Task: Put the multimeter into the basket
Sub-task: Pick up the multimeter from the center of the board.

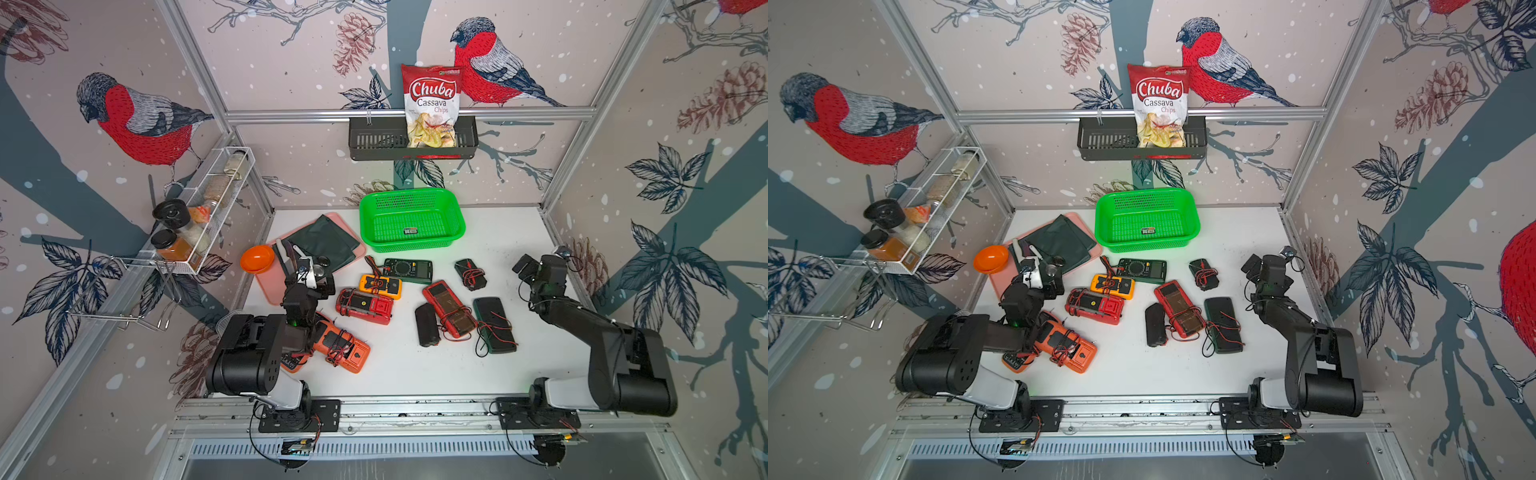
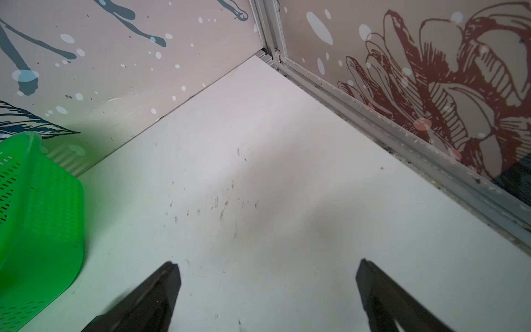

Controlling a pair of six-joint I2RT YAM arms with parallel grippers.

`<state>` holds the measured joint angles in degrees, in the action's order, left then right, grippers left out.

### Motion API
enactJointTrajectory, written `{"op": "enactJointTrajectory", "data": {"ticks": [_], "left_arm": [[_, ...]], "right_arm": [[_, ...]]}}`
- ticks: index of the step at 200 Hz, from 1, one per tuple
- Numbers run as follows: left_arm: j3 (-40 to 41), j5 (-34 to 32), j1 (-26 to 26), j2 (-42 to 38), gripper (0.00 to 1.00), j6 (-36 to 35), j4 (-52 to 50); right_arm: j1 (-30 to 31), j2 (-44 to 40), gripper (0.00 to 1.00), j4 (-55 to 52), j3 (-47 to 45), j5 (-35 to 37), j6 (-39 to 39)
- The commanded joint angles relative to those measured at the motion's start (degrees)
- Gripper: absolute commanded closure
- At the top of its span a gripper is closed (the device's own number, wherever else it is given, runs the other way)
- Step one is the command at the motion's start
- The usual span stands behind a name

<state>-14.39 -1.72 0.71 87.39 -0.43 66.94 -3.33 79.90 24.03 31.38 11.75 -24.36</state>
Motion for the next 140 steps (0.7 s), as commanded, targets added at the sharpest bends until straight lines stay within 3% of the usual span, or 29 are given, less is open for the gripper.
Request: {"op": "enactJointTrajectory", "data": {"ticks": [1, 140], "left_arm": [[-0.13, -0.38, -0.13, -0.12, 0.02, -0.01, 2.23], [-0.12, -0.31, -0.17, -0.1, 0.02, -0.01, 2.17]], "right_arm": [[0.0, -0.34, 0.0, 0.93, 0.29, 0.74, -0.71], [0.03, -0.31, 0.0, 0.84, 0.35, 0.74, -0.71]]}}
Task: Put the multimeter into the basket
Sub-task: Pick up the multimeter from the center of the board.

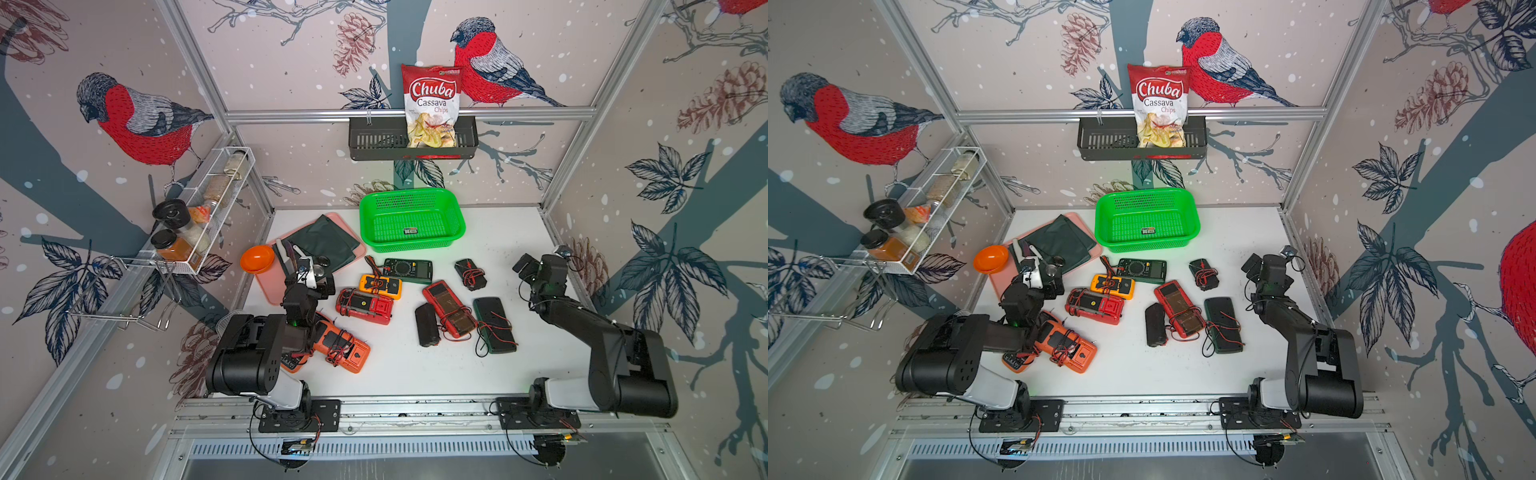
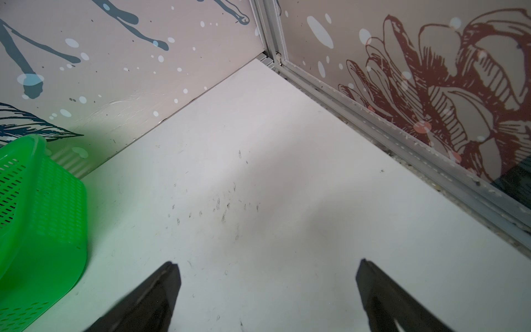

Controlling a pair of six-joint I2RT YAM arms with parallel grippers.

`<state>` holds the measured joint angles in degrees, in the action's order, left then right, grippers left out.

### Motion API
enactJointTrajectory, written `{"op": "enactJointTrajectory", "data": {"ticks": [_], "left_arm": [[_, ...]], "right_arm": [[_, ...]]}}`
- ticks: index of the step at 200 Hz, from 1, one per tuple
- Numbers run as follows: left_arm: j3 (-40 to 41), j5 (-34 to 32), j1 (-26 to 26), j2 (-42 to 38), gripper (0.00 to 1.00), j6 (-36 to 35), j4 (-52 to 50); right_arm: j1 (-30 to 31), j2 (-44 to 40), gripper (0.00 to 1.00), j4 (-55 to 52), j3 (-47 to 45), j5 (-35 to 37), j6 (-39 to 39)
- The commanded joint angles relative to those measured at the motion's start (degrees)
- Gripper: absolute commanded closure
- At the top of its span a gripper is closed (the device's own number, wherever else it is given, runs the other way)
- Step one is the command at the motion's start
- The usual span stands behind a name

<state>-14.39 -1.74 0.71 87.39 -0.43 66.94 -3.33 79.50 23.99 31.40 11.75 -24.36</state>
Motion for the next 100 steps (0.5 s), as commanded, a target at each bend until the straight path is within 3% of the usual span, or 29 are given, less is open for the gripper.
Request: {"op": "enactJointTrajectory", "data": {"ticks": [1, 53, 100], "left_arm": [[-0.16, -0.33, -0.17, -0.11, 0.02, -0.01, 2.2], [-1.25, -2.12, -0.17, -0.67, 0.02, 0.64, 0.27], [-3.07, -4.16, -0.18, -10.28, 0.02, 2.43, -12.08]], "right_arm": [[0.07, 0.06, 0.0, 0.89, 0.33, 0.74, -0.71], [0.06, -0.88, 0.0, 0.18, 0.09, 0.74, -0.71], [0.43, -3.48, 0.0, -1.36, 0.05, 0.74, -0.71]]}}
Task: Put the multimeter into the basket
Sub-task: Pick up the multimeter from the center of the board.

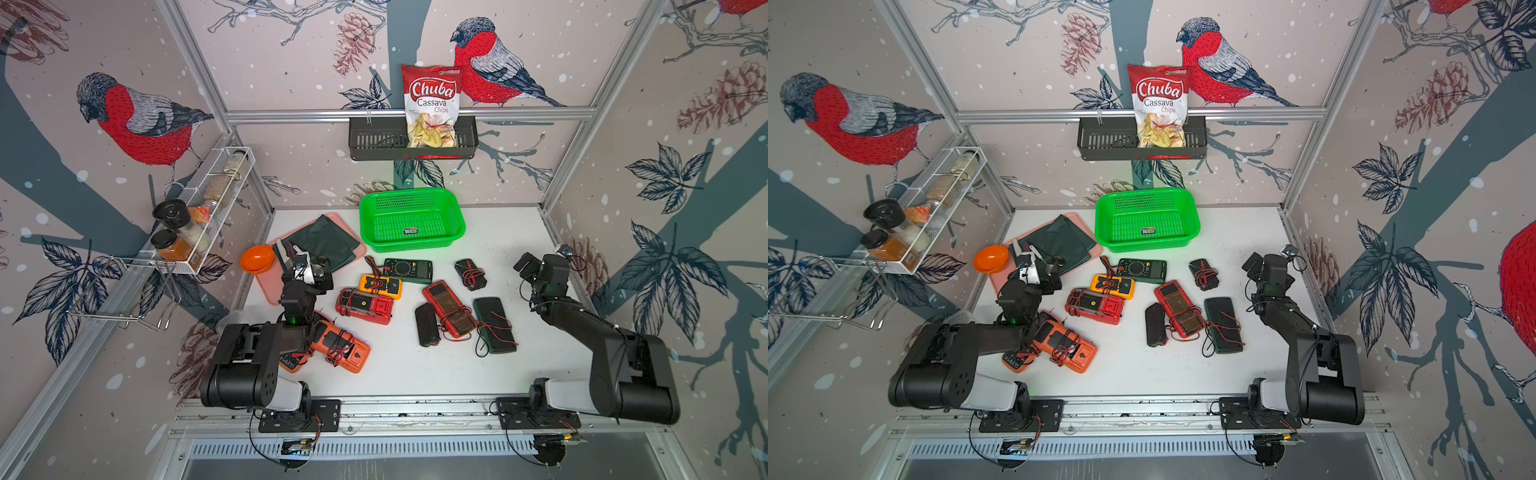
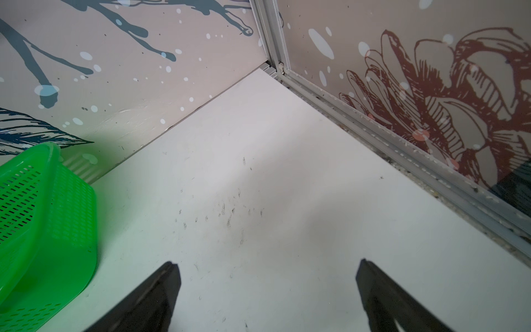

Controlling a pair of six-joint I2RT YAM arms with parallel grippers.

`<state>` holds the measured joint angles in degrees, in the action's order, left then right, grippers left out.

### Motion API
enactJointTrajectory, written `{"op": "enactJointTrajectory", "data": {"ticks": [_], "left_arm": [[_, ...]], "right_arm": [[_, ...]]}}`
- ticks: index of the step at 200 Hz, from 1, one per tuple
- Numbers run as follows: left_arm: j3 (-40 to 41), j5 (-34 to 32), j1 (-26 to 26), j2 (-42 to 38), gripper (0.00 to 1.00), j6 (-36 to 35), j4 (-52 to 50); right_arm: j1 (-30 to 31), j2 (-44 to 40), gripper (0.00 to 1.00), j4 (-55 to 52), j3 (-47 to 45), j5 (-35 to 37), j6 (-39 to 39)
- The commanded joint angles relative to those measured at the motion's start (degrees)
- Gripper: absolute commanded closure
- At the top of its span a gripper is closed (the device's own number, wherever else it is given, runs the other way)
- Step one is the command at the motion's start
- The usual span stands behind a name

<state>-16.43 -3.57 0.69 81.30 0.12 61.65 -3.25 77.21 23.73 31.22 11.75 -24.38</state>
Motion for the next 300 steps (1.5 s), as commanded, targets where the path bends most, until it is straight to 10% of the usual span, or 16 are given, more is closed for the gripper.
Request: {"op": "enactJointTrajectory", "data": {"ticks": [1, 117, 203, 300], "left_arm": [[-1.05, -2.36, -0.12, -4.42, 0.02, 1.89, -7.15], [0.37, -9.52, 0.02, -33.28, 0.02, 9.86, -28.47], [-1.05, -6.26, 0.06, -37.18, 0.02, 11.83, -36.16], [-0.97, -5.62, 0.0, -34.06, 0.02, 11.96, -34.75]], "right_arm": [[0.39, -1.32, 0.0, -1.21, 0.3, 0.74, -0.69], [15.51, -6.74, 0.0, -28.97, 10.45, 2.69, 3.76], [37.71, 1.89, 0.0, -48.28, 16.95, -4.56, 6.36], [41.89, 7.81, 0.0, -50.35, 16.89, -13.08, 9.11]]}}
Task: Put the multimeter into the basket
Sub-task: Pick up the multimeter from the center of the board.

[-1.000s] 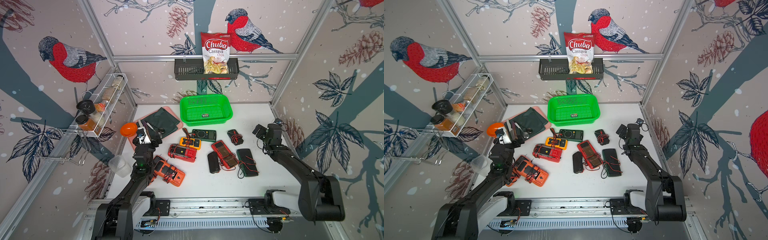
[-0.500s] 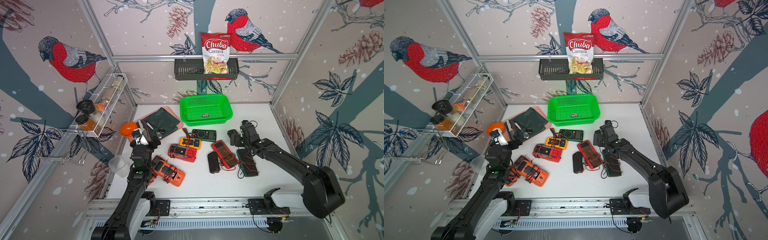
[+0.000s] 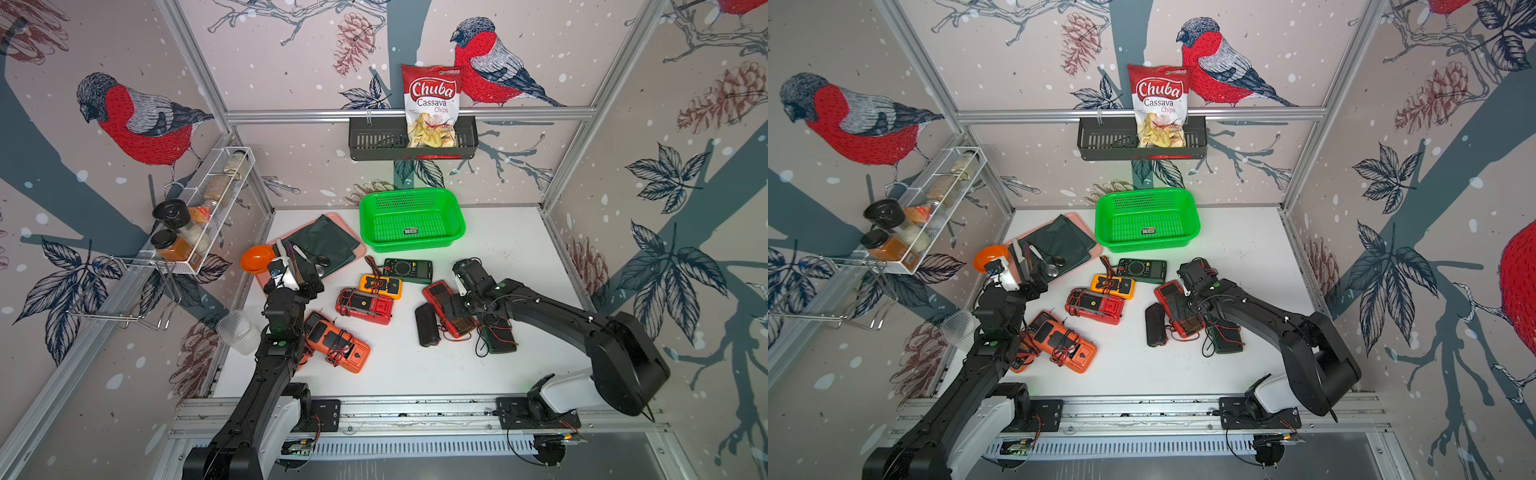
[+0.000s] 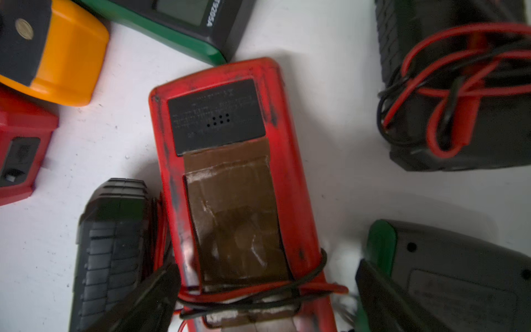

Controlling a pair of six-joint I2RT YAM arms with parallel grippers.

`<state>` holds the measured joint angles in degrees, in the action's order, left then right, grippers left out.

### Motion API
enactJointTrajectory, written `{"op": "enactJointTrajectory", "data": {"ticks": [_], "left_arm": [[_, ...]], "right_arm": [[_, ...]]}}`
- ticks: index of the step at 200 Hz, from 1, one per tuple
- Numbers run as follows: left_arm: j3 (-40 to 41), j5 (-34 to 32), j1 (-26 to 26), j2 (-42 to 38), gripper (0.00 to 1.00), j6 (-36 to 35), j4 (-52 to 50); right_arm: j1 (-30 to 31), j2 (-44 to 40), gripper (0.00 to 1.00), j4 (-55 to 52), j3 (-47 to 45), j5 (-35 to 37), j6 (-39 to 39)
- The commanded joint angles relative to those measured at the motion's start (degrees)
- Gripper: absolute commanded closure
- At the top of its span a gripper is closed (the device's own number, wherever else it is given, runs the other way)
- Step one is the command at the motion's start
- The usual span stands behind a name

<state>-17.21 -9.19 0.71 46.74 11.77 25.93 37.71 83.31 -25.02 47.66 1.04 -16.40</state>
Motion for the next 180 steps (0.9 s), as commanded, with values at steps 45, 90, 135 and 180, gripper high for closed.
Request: {"op": "enactJointTrajectory", "data": {"ticks": [45, 90, 135, 180], "left_arm": [[-0.15, -0.04, 0.03, 1.14, 0.02, 0.21, 1.42], [-0.19, 0.14, -0.09, 1.52, 0.02, 0.19, 1.59], [-0.32, 0.57, -0.01, 2.22, 0.02, 0.18, 1.68], [-0.36, 0.05, -0.03, 2.3, 0.02, 0.17, 1.58]], "right_arm": [[2.53, 6.19, 0.0, -2.83, 2.04, 0.74, 0.8], [2.5, 8.9, 0.0, -1.16, 3.06, 1.81, -0.15], [2.13, 12.52, 0.0, -0.26, 3.65, 1.68, 0.05], [2.02, 14.12, 0.0, -0.41, 3.88, 2.48, 0.28]]}}
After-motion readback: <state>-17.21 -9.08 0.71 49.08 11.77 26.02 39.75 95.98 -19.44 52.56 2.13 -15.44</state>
